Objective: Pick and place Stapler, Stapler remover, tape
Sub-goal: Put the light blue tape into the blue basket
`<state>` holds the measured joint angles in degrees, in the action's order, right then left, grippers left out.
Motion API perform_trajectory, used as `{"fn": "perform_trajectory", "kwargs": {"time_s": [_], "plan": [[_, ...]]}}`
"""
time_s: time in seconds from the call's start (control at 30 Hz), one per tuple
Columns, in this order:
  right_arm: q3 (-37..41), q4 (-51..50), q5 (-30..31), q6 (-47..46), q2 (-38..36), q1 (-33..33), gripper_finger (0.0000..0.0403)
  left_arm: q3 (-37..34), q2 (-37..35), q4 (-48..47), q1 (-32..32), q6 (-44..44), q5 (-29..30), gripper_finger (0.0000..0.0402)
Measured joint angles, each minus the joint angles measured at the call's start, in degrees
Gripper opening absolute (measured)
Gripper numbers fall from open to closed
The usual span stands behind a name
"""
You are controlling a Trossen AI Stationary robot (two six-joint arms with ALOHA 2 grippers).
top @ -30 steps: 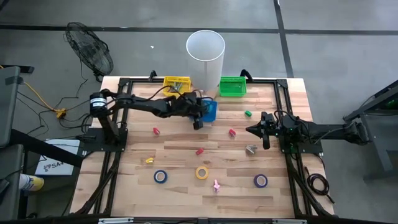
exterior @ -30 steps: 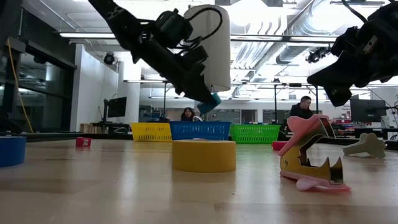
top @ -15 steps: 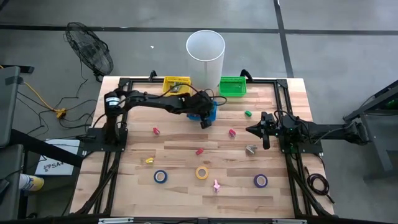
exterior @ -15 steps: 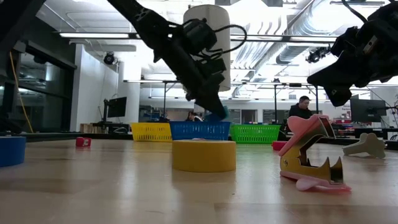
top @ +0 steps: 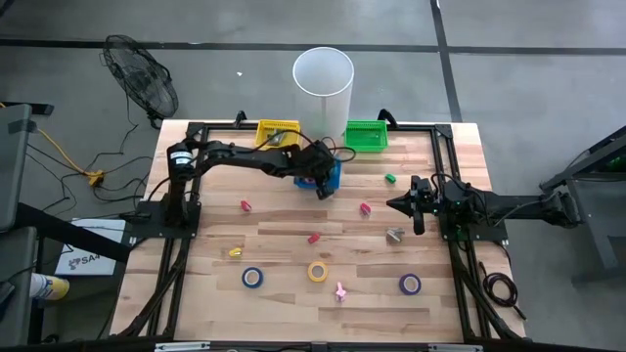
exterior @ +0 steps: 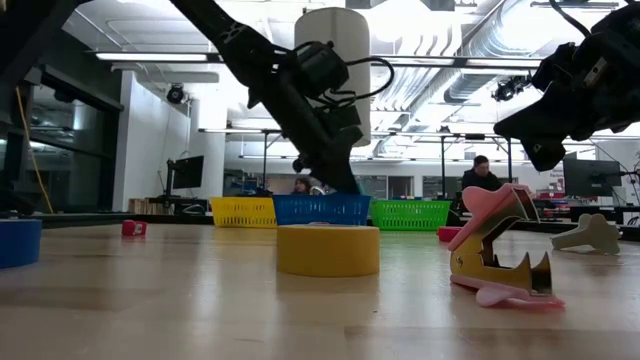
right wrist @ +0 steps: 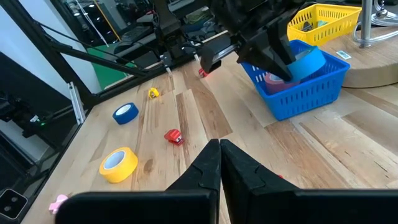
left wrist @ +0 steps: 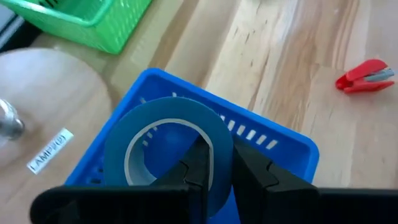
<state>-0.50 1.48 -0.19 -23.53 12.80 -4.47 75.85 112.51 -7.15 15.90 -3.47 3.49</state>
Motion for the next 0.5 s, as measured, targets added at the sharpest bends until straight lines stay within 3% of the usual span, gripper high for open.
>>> {"fn": "perform_trajectory", "kwargs": {"time_s": [0.3,0.5], "plan": [[-0.02,0.00,0.00,0.00,0.00,0.00,0.0000,0.00,0.28,-0.40,-0.15,-1.39,-1.73,0.0046],[-0.01,0.00,0.00,0.00,0.00,0.00,0.0000,-0.02,0.28,-0.31,-0.15,-1.48,-2.79,0.0102]]}}
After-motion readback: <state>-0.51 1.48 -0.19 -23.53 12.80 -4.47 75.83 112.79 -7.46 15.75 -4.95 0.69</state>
